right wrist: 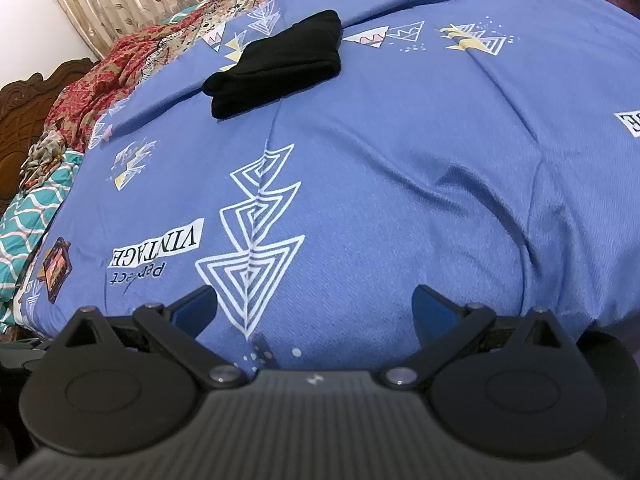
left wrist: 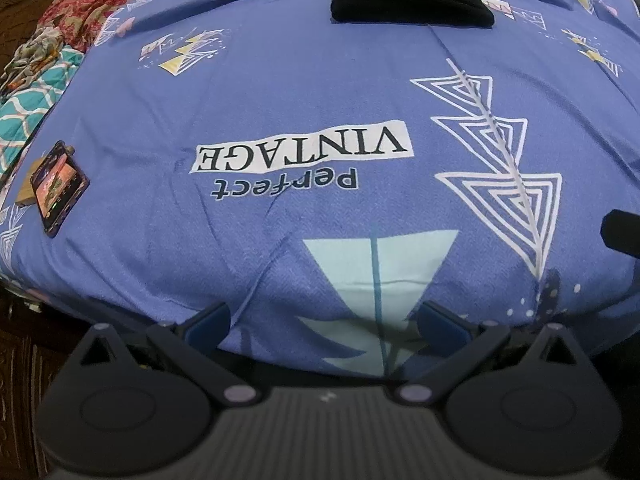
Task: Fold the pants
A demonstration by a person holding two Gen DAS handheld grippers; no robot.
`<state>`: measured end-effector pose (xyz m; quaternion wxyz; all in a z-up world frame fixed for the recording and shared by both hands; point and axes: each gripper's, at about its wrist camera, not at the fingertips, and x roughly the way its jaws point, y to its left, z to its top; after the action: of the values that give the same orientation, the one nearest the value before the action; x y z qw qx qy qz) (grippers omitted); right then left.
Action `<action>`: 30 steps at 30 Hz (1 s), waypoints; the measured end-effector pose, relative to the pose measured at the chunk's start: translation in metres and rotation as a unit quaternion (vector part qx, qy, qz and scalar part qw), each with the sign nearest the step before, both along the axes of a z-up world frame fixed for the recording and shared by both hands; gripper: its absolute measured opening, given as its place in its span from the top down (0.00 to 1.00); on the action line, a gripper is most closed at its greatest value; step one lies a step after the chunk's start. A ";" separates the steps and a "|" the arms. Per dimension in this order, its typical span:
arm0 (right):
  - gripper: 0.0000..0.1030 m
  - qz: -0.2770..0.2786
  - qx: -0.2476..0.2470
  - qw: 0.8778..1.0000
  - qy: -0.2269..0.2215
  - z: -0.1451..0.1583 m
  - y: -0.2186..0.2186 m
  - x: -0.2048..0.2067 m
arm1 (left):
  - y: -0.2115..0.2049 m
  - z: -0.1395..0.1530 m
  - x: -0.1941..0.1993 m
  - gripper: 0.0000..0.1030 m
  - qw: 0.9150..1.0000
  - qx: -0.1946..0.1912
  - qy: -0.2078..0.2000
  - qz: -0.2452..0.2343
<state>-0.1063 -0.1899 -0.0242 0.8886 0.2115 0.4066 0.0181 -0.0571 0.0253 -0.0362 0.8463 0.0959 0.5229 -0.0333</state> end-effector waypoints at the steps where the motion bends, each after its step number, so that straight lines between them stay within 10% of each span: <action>1: 0.00 0.000 0.000 1.000 0.001 0.000 0.000 0.000 | -0.001 0.000 0.000 0.00 1.000 -0.002 0.000 -0.004; 30: 0.00 0.044 -0.111 0.993 0.006 0.016 0.056 0.043 | 0.048 0.009 0.031 0.00 0.996 -0.065 -0.058 0.002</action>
<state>-0.0634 -0.1342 -0.0078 0.9027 0.0936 0.4199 0.0107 -0.0261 0.0733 -0.0276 0.8795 0.0415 0.4703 -0.0599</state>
